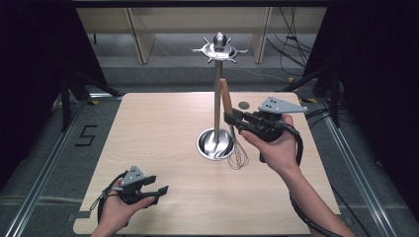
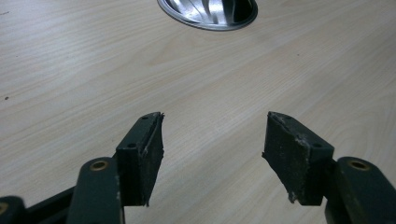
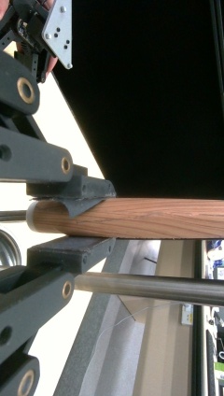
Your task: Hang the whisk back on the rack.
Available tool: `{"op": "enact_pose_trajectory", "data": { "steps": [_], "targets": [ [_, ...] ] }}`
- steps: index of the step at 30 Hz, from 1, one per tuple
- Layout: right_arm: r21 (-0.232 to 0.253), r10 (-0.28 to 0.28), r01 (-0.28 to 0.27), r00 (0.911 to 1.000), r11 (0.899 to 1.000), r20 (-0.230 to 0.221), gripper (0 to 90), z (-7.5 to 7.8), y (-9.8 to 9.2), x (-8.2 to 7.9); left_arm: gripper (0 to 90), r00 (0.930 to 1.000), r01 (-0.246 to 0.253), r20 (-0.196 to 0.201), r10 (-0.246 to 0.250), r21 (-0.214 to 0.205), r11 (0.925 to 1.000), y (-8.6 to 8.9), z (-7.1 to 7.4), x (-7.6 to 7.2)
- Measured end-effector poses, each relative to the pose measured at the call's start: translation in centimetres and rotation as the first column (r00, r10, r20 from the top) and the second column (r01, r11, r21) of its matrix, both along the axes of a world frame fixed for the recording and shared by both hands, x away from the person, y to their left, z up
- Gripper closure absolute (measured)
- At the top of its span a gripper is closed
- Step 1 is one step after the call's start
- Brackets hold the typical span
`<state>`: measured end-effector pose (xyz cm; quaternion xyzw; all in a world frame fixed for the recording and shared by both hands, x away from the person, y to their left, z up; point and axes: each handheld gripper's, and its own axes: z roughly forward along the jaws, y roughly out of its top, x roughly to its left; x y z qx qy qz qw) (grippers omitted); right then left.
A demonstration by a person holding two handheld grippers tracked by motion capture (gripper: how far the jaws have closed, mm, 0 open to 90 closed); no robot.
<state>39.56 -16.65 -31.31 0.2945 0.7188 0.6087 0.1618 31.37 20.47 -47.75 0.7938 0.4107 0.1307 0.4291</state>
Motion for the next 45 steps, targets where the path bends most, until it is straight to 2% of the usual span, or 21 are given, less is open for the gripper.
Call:
{"op": "enact_pose_trajectory", "data": {
  "steps": [1, 2, 4, 5, 9, 14, 15, 17, 21, 24, 25, 26, 29, 30, 31, 36, 38, 39, 41, 42, 45],
  "targets": [
    [0.0, 0.0, 0.0, 1.0, 1.0, 0.0, 73.4, 0.0, 0.0, 0.0, 36.6, 1.0, 0.0, 0.0, 0.0, -0.001, 1.0, 0.0, 0.0, 0.0],
    [0.009, 0.005, -0.005, 0.9998, 1.0, -0.02, 73.4, 0.2, 0.1, -0.1, 36.6, 1.0, 0.0, 0.001, 0.0, 0.0, 1.0, 0.0, 0.0, 0.0],
    [-0.007, 0.0, 0.0, 1.0, 1.0, 0.007, 73.4, 0.2, 0.1, 0.1, 36.7, 1.0, 0.0, 0.001, 0.0, 0.0, 1.0, 0.0, 0.0, 0.0],
    [-0.007, 0.0, 0.0, 1.0, 1.0, 0.007, 73.4, 0.2, 0.1, 0.1, 36.6, 1.0, 0.0, 0.001, 0.0, 0.0, 1.0, 0.0, 0.0, 0.0],
    [0.007, 0.003, -0.003, 0.9997, 1.0, -0.023, 73.4, 0.4, 0.3, 0.1, 36.7, 1.0, 0.0, 0.001, 0.0, 0.0, 1.0, 0.0, 0.0, 0.0],
    [0.005, 0.003, -0.003, 1.0, 1.0, -0.007, 73.4, 0.5, 0.3, 0.2, 36.7, 1.0, 0.0, 0.001, 0.0, 0.0, 1.0, 0.0, 0.0, 0.0],
    [0.005, 0.005, -0.005, 1.0, 1.0, 0.009, 73.4, 0.5, 0.3, 0.3, 36.7, 1.0, 0.0, 0.001, 0.0, -0.001, 1.0, 0.0, 0.0, 0.0],
    [0.001, -0.004, 0.004, 0.9999, 1.0, -0.016, 73.4, 0.6, 0.3, 0.2, 36.6, 1.0, 0.0, 0.002, 0.0, -0.001, 1.0, 0.0, 0.0, 0.0],
    [0.016, 0.001, 0.0, 0.9995, 1.0, -0.03, 73.4, 0.8, 0.5, 0.2, 36.6, 1.0, -0.004, 0.005, 0.004, -0.004, 1.0, 0.0, 0.0, 0.0],
    [0.01, 0.004, -0.004, 0.9999, 1.0, -0.015, 73.4, 0.8, 0.5, 0.4, 36.6, 1.0, -0.004, 0.007, 0.004, -0.007, 1.0, 0.0, 0.0, 0.0],
    [0.003, 0.006, -0.007, 0.9999, 1.0, 0.013, 73.4, 0.8, 0.5, 0.6, 36.6, 1.0, -0.002, 0.005, 0.002, -0.006, 1.0, 0.0, 0.0, 0.0],
    [0.008, -0.007, 0.007, 1.0, 1.0, 0.003, 73.4, 0.8, 0.6, 0.5, 36.6, 1.0, -0.005, 0.007, 0.005, -0.005, 1.0, 0.0, 0.0, 0.0],
    [0.008, 0.0, 0.0, 0.9999, 1.0, 0.01, 73.4, 0.8, 0.7, 0.6, 36.6, 0.9999, -0.008, 0.007, 0.009, -0.009, 0.9999, 0.0, 0.0, 0.0],
    [0.004, -0.004, 0.004, 0.9999, 1.0, -0.016, 73.4, 0.9, 0.7, 0.6, 36.6, 0.9999, -0.009, 0.007, 0.009, -0.01, 0.9999, 0.0, 0.0, 0.0],
    [0.006, -0.002, 0.002, 0.9997, 1.0, -0.023, 73.3, 1.0, 0.8, 0.5, 36.6, 0.9999, -0.009, 0.007, 0.009, -0.01, 0.9999, 0.0, 0.0, 0.0],
    [0.008, 0.002, -0.002, 1.0, 1.0, 0.008, 73.4, 1.0, 0.9, 0.8, 36.6, 0.9999, -0.008, 0.007, 0.008, -0.009, 0.9999, 0.0, 0.0, 0.0],
    [0.012, 0.003, -0.003, 0.9998, 1.0, -0.021, 73.4, 1.2, 1.1, 0.6, 36.6, 1.0, -0.005, 0.007, 0.005, -0.004, 1.0, 0.0, 0.0, 0.0],
    [0.012, 0.003, -0.003, 0.9998, 1.0, -0.021, 73.4, 1.2, 1.1, 0.6, 36.6, 1.0, -0.005, 0.007, 0.005, -0.004, 1.0, 0.0, 0.0, 0.0],
    [0.005, 0.0, 0.0, 0.9998, 1.0, 0.018, 73.4, 1.2, 1.1, 0.9, 36.6, 1.0, -0.005, 0.007, 0.005, -0.004, 1.0, 0.0, 0.0, 0.0],
    [0.006, 0.002, -0.002, 1.0, 1.0, -0.006, 73.4, 1.4, 1.2, 0.8, 36.6, 1.0, -0.005, 0.007, 0.005, -0.004, 1.0, 0.0, 0.0, 0.0],
    [0.012, 0.011, -0.011, 0.9999, 1.0, -0.013, 73.4, 1.4, 1.4, 0.8, 36.7, 1.0, -0.004, 0.006, 0.004, -0.004, 1.0, 0.0, 0.0, 0.0]
  ]
}}
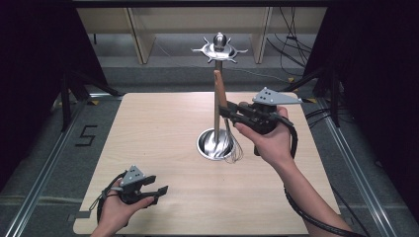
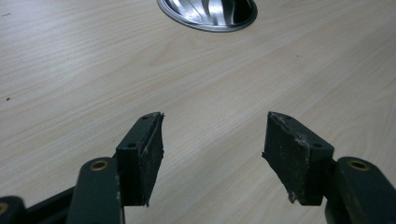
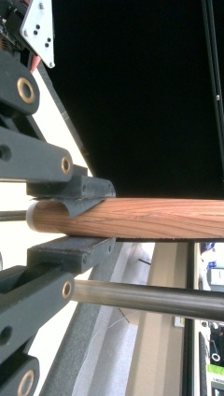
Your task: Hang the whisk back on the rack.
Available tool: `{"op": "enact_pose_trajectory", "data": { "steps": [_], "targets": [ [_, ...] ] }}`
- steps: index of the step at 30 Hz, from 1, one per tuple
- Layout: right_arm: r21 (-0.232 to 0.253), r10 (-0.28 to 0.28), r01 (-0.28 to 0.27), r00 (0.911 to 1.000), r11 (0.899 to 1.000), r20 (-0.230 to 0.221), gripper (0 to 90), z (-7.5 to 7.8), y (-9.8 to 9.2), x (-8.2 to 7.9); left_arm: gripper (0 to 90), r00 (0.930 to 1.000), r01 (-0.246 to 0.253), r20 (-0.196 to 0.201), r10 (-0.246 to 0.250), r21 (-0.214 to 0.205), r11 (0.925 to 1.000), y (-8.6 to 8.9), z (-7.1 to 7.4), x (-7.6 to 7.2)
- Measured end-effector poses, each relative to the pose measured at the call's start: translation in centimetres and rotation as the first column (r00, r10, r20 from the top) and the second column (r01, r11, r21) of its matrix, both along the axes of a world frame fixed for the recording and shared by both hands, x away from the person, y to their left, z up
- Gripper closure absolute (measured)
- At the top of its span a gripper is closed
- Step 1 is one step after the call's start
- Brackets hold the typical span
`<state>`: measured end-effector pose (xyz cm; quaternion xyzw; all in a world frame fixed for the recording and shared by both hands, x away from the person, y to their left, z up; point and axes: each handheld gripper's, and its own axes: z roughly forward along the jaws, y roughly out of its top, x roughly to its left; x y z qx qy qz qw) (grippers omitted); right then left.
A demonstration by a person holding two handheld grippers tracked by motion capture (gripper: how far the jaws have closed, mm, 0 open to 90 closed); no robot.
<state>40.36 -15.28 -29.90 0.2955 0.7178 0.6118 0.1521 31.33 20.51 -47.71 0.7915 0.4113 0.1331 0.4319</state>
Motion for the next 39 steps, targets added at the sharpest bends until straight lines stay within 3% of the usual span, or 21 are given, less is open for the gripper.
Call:
{"op": "enact_pose_trajectory", "data": {
  "steps": [3, 4, 5, 7, 8, 20, 21, 35, 37, 39],
  "targets": [
    [-0.007, -0.007, 0.007, 1.0, 1.0, 0.006, 73.4, 0.1, 0.1, 0.1, 36.6, 1.0, 0.001, 0.001, -0.001, 0.0, 1.0, 0.0, 0.0, 0.0],
    [-0.012, -0.01, 0.011, 0.9991, 1.0, 0.04, 73.4, 0.1, 0.1, 0.3, 36.6, 1.0, -0.001, 0.001, 0.001, -0.003, 1.0, 0.0, 0.0, 0.0],
    [0.003, -0.013, 0.013, 0.9998, 1.0, 0.018, 73.4, 0.2, 0.2, 0.1, 36.6, 1.0, -0.009, 0.002, 0.009, -0.017, 0.9998, -0.1, -0.1, 0.0],
    [-0.005, -0.007, 0.008, 0.9996, 1.0, 0.027, 73.3, 0.2, 0.2, 0.3, 36.6, 1.0, -0.009, 0.001, 0.009, -0.017, 0.9998, -0.1, 0.0, 0.0],
    [-0.002, -0.008, 0.008, 1.0, 1.0, 0.003, 73.4, 0.4, 0.3, 0.1, 36.6, 1.0, 0.002, 0.0, -0.002, 0.0, 1.0, 0.0, 0.0, 0.0],
    [-0.006, 0.008, -0.008, 0.9997, 1.0, 0.023, 73.4, 0.7, 1.0, 0.3, 36.6, 1.0, -0.001, 0.001, 0.001, -0.015, 0.9999, 0.0, 0.0, 0.0],
    [-0.008, 0.004, -0.004, 0.9993, 1.0, 0.039, 73.4, 0.8, 1.1, 0.3, 36.6, 0.9999, -0.01, -0.012, 0.01, -0.024, 0.9996, -0.1, 0.0, -0.1],
    [0.002, 0.013, -0.013, 0.9993, 1.0, 0.034, 73.4, 1.2, 1.6, 0.2, 36.6, 1.0, -0.003, -0.001, 0.003, -0.015, 0.9999, -0.1, 0.0, -0.1],
    [-0.007, 0.02, -0.02, 0.9982, 1.0, 0.057, 73.4, 1.3, 1.7, 0.4, 36.6, 1.0, -0.003, -0.001, 0.003, -0.015, 0.9999, -0.1, 0.0, -0.1],
    [-0.005, 0.019, -0.019, 0.999, 1.0, 0.04, 73.4, 1.4, 1.8, 0.3, 36.7, 1.0, -0.003, -0.001, 0.003, -0.015, 0.9999, -0.1, 0.0, -0.1]
  ]
}}
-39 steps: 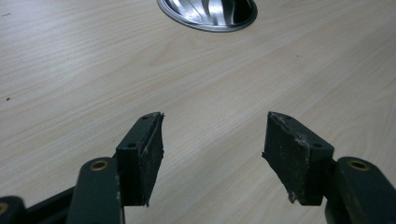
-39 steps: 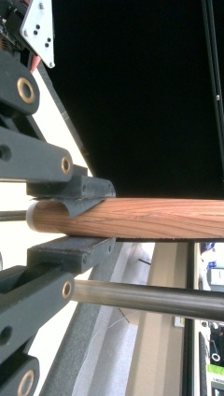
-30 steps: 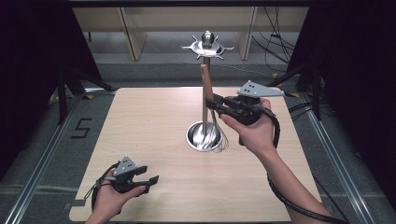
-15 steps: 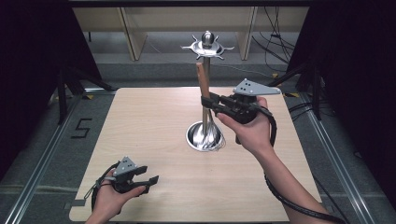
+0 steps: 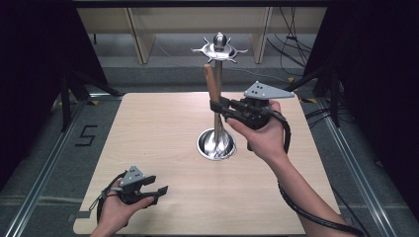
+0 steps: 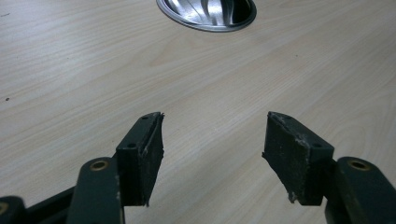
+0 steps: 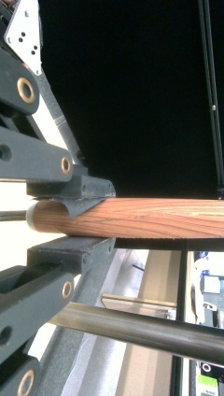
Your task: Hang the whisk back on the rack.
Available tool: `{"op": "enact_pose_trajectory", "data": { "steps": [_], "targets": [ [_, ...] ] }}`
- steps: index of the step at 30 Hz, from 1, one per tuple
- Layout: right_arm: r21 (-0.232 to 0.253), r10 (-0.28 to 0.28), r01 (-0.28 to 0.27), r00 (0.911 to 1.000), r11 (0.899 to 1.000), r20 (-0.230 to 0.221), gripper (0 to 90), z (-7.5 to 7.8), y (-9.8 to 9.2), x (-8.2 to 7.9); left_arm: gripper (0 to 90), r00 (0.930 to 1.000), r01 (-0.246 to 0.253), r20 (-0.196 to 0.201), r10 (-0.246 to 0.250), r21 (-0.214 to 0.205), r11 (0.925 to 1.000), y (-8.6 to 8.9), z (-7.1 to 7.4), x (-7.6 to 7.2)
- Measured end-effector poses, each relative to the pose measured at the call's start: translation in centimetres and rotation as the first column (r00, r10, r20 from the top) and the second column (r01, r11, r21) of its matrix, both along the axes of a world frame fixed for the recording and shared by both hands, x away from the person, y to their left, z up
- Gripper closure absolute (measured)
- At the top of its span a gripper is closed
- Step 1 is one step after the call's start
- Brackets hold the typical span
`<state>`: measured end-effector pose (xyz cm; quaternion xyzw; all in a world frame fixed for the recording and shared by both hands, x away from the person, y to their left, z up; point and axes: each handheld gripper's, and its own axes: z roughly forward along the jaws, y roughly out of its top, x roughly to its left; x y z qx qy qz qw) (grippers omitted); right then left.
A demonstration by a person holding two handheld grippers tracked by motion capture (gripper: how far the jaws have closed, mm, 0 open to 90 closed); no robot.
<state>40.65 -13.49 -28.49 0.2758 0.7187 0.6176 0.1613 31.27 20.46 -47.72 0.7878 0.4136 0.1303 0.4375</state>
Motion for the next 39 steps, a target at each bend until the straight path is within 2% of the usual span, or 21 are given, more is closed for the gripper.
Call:
{"op": "enact_pose_trajectory", "data": {
  "steps": [2, 7, 9, 13, 14, 15, 17, 18, 20, 22, 23, 24, 26, 30, 32, 33, 39],
  "targets": [
    [-0.003, 0.005, -0.005, 0.9999, 1.0, 0.01, 73.4, 0.05, 0.11, 0.07, 36.6, 1.0, 0.0, 0.0, 0.0, 0.0, 1.0, 0.0, 0.0, 0.0],
    [-0.001, -0.001, 0.001, 1.0, 1.0, -0.001, 73.3, 0.12, 0.26, 0.05, 36.6, 0.9999, -0.007, -0.011, 0.007, -0.003, 1.0, 0.0, -0.03, 0.0],
    [0.001, 0.005, -0.005, 0.9999, 1.0, 0.014, 73.3, 0.19, 0.32, 0.18, 36.6, 0.9999, -0.008, -0.013, 0.008, -0.005, 1.0, -0.03, -0.05, -0.01],
    [0.006, 0.014, -0.014, 0.9998, 1.0, 0.016, 73.4, 0.26, 0.43, 0.25, 36.6, 0.9999, -0.007, -0.012, 0.007, -0.005, 1.0, -0.02, -0.04, -0.01],
    [0.02, 0.014, -0.014, 0.9999, 1.0, -0.008, 73.4, 0.34, 0.53, 0.1, 36.6, 0.9999, -0.007, -0.01, 0.007, -0.004, 1.0, -0.03, -0.05, 0.0],
    [0.02, 0.014, -0.014, 0.9999, 1.0, -0.008, 73.4, 0.34, 0.53, 0.1, 36.6, 0.9999, -0.007, -0.01, 0.007, -0.004, 1.0, -0.03, -0.05, 0.0],
    [0.013, 0.012, -0.012, 0.9999, 1.0, -0.002, 73.4, 0.42, 0.5, 0.14, 36.6, 0.9999, -0.01, -0.008, 0.01, -0.004, 0.9999, -0.06, -0.09, 0.01],
    [0.005, 0.005, -0.005, 0.9998, 1.0, 0.02, 73.4, 0.44, 0.48, 0.24, 36.6, 1.0, -0.003, -0.001, 0.003, 0.003, 1.0, -0.03, -0.06, 0.03],
    [0.016, 0.005, -0.005, 1.0, 1.0, 0.002, 73.4, 0.48, 0.61, 0.14, 36.6, 1.0, 0.0, 0.004, 0.0, 0.006, 1.0, -0.01, -0.05, 0.04],
    [0.021, 0.011, -0.011, 0.9999, 1.0, 0.008, 73.3, 0.52, 0.72, 0.23, 36.6, 1.0, -0.002, 0.004, 0.002, 0.004, 1.0, -0.01, -0.05, 0.02],
    [0.013, 0.009, -0.009, 0.9996, 1.0, 0.025, 73.4, 0.56, 0.7, 0.35, 36.6, 1.0, -0.001, 0.005, 0.001, 0.004, 1.0, 0.0, -0.06, 0.04],
    [0.022, 0.008, -0.008, 1.0, 1.0, 0.003, 73.3, 0.59, 0.81, 0.21, 36.7, 1.0, -0.007, -0.007, 0.007, 0.0, 1.0, -0.03, -0.07, 0.0],
    [0.021, 0.006, -0.006, 1.0, 1.0, 0.007, 73.3, 0.57, 0.82, 0.29, 36.6, 1.0, -0.001, 0.005, 0.001, 0.005, 1.0, 0.0, -0.05, 0.04],
    [0.024, 0.011, -0.011, 0.9999, 1.0, 0.003, 73.4, 0.58, 0.81, 0.41, 36.6, 1.0, 0.0, 0.004, 0.0, 0.004, 1.0, 0.01, -0.06, 0.05],
    [0.024, 0.005, -0.006, 0.9998, 1.0, 0.017, 73.3, 0.58, 0.78, 0.63, 36.6, 1.0, 0.0, 0.003, 0.0, 0.005, 1.0, 0.01, -0.04, 0.04],
    [0.028, 0.008, -0.007, 0.9999, 1.0, -0.01, 73.3, 0.6, 0.82, 0.53, 36.6, 1.0, -0.001, 0.005, 0.001, 0.005, 1.0, 0.0, -0.05, 0.04],
    [0.04, -0.006, 0.006, 1.0, 0.999, -0.004, 73.4, 0.69, 0.82, 0.71, 36.6, 1.0, -0.001, 0.004, 0.001, 0.004, 1.0, 0.0, -0.05, 0.04]
  ]
}}
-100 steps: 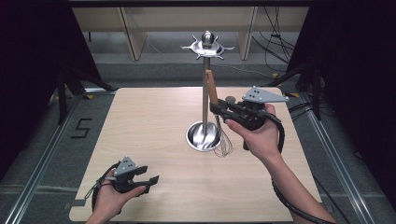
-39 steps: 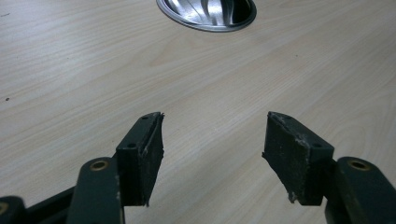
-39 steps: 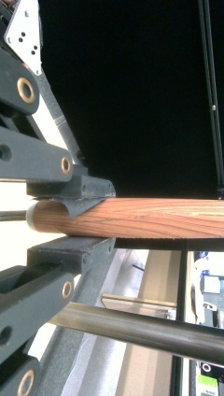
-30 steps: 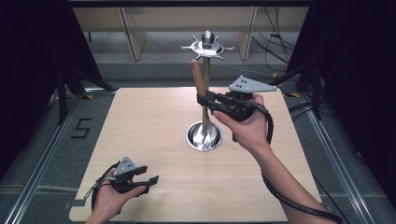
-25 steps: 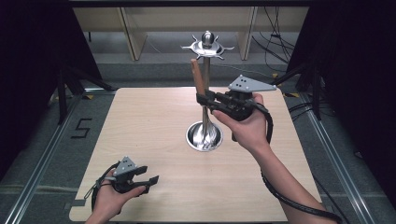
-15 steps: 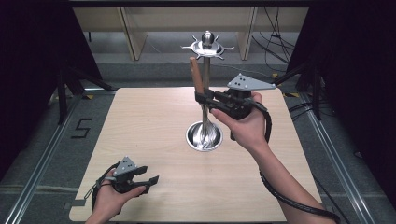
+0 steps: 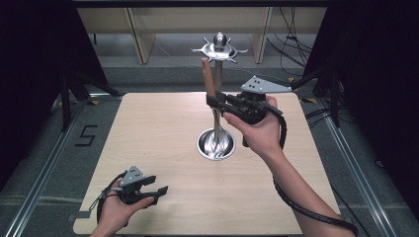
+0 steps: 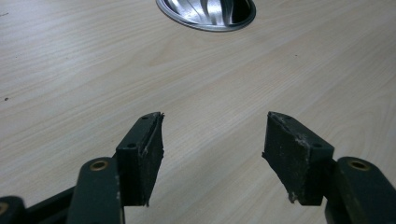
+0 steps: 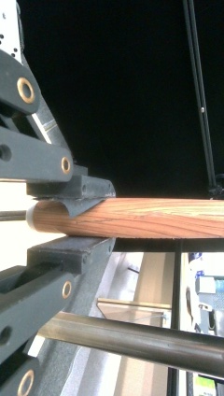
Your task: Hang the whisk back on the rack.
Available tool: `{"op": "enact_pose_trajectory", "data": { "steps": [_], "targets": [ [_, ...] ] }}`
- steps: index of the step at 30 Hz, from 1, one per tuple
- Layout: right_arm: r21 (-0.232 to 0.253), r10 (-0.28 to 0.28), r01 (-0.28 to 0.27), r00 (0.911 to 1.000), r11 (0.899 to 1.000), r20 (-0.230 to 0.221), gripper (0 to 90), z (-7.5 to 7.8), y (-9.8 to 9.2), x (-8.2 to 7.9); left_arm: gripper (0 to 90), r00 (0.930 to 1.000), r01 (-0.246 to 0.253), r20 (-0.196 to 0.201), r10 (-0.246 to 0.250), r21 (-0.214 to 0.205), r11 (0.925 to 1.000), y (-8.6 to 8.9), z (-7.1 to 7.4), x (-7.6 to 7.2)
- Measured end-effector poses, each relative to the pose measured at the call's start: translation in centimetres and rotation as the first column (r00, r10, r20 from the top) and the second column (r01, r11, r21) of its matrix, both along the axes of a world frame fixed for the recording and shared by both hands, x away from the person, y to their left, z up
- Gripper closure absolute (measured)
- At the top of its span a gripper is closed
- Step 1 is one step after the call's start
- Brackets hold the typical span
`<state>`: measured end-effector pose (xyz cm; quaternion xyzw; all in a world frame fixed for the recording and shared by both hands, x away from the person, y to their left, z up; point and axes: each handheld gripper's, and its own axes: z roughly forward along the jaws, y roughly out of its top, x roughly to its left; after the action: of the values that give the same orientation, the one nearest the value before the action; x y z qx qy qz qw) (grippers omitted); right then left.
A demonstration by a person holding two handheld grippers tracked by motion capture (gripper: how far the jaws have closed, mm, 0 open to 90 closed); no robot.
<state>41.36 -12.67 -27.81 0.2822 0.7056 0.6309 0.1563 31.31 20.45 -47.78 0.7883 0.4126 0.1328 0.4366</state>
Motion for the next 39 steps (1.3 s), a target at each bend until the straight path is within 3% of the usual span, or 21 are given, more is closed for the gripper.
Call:
{"op": "enact_pose_trajectory", "data": {
  "steps": [4, 5, 6, 9, 12, 15, 16, 17, 18, 21, 32, 39],
  "targets": [
    [0.006, 0.008, -0.008, 0.9993, 1.0, -0.036, 73.3, 0.05, 0.05, -0.04, 36.6, 1.0, 0.002, -0.005, -0.002, 0.001, 1.0, 0.04, 0.05, -0.02],
    [0.004, 0.007, -0.007, 1.0, 1.0, -0.006, 73.4, 0.0, 0.04, 0.28, 36.6, 1.0, 0.003, -0.004, -0.003, 0.002, 1.0, 0.06, 0.05, -0.02],
    [0.004, 0.007, -0.007, 1.0, 1.0, -0.006, 73.4, 0.0, 0.04, 0.28, 36.6, 1.0, 0.003, -0.004, -0.003, 0.002, 1.0, 0.06, 0.05, -0.02],
    [0.017, 0.013, -0.013, 0.9993, 1.0, -0.034, 73.4, 0.03, 0.09, 0.26, 36.6, 1.0, 0.004, -0.005, -0.004, 0.003, 1.0, 0.06, 0.05, -0.02],
    [0.017, 0.007, -0.007, 0.9997, 1.0, -0.021, 73.3, 0.0, 0.08, 0.41, 36.7, 0.9998, -0.005, -0.017, 0.005, -0.011, 0.9999, 0.0, 0.01, -0.05],
    [0.021, 0.007, -0.006, 0.9999, 1.0, -0.013, 73.3, -0.04, 0.08, 0.53, 36.6, 1.0, 0.003, -0.005, -0.003, -0.006, 1.0, 0.02, 0.04, -0.04],
    [0.022, -0.001, 0.002, 0.9989, 1.0, -0.047, 73.4, -0.04, 0.11, 0.4, 36.6, 1.0, 0.003, -0.005, -0.003, -0.005, 1.0, 0.03, 0.05, -0.04],
    [0.026, 0.01, -0.009, 0.9998, 1.0, -0.016, 73.4, -0.04, 0.1, 0.67, 36.7, 1.0, -0.002, -0.009, 0.002, -0.004, 1.0, 0.02, 0.04, -0.05],
    [0.028, 0.011, -0.01, 0.999, 1.0, -0.042, 73.4, 0.01, 0.1, 0.57, 36.6, 1.0, 0.003, -0.005, -0.003, -0.005, 1.0, 0.02, 0.05, -0.04],
    [0.035, 0.012, -0.01, 0.9984, 0.999, -0.055, 73.4, 0.04, 0.13, 0.58, 36.6, 1.0, 0.003, -0.005, -0.003, -0.005, 1.0, 0.02, 0.06, -0.05],
    [0.042, 0.01, -0.008, 0.9986, 0.999, -0.051, 73.3, -0.13, 0.16, 0.66, 36.6, 1.0, 0.004, -0.003, -0.004, -0.003, 1.0, 0.06, 0.07, -0.06],
    [0.106, 0.018, -0.009, 0.9959, 0.994, -0.088, 73.2, -0.65, 0.31, 0.52, 36.6, 1.0, 0.006, -0.005, -0.006, -0.002, 1.0, 0.06, 0.09, -0.07]
  ]
}}
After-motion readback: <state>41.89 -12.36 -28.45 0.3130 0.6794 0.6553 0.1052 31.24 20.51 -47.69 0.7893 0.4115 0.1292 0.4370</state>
